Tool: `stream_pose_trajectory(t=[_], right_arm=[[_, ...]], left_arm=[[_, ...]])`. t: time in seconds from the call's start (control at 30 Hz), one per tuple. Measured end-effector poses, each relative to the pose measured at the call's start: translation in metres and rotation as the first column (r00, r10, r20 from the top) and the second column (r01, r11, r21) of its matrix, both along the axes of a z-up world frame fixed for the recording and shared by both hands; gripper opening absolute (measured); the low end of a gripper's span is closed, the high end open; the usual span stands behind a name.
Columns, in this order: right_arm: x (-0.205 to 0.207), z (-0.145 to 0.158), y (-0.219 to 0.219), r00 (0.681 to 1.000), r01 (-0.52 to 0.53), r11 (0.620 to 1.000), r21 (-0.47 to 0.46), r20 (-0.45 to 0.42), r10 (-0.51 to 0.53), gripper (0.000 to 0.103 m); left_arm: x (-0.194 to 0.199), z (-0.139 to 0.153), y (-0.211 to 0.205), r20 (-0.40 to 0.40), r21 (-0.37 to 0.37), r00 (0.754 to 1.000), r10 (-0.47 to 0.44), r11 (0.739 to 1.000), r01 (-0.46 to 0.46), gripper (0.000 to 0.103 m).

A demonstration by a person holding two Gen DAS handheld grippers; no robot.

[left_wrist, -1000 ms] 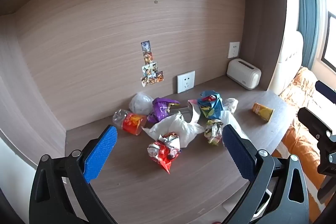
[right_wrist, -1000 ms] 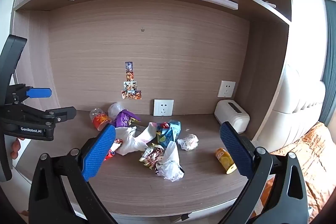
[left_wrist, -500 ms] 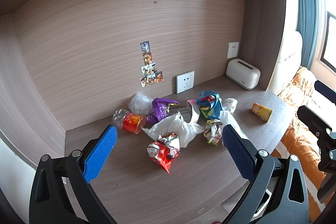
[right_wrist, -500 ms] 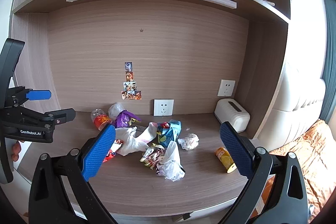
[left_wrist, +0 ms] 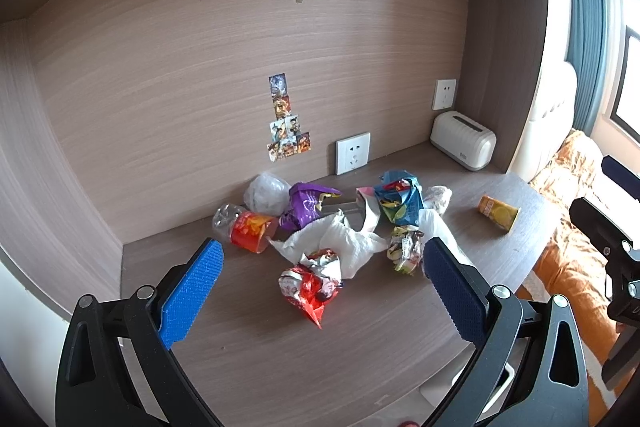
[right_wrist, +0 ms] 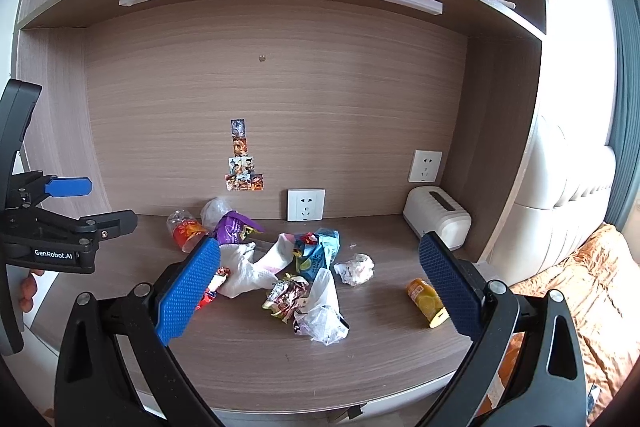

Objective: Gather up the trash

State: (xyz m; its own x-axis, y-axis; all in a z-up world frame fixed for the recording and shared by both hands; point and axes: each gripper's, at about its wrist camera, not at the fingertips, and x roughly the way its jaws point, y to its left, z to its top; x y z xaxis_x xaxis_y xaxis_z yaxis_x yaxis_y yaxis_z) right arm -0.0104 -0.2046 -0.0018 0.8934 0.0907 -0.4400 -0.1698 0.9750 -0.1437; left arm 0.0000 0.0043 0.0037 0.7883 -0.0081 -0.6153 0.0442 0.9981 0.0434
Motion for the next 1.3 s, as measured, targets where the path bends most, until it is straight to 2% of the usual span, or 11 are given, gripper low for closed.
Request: stream_pose_trajectory(t=[1.3], right_arm=[[0.020,-0.011,0.008,0.999,-0.021,1.000,0.016,-0.032,0.021,0.099]], left_arm=[[0.007,-0.015,0.004,-0.027,-0.033,1.000,0.008,0.999,-0.009,0.098]])
